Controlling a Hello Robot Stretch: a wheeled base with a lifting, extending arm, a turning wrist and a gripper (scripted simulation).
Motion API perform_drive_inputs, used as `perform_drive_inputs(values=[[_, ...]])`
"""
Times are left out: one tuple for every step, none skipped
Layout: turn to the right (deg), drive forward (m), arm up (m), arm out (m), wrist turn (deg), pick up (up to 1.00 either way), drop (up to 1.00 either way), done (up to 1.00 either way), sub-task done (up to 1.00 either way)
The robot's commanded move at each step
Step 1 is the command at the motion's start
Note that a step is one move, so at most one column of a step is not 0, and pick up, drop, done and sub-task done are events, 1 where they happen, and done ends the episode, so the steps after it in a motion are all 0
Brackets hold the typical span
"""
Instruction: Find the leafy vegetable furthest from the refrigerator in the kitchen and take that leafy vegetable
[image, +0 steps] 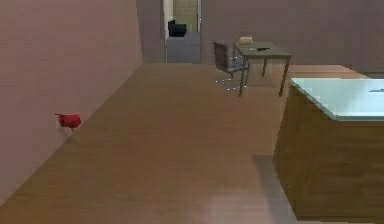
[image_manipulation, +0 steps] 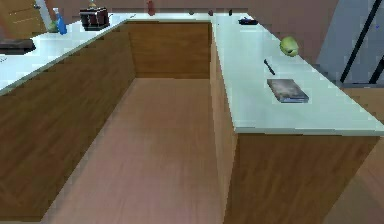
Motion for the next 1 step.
perform_drive_inputs(values=[[3.0,0.0,0.0,0.0,0.0,0.0,0.0,0.0,0.0]])
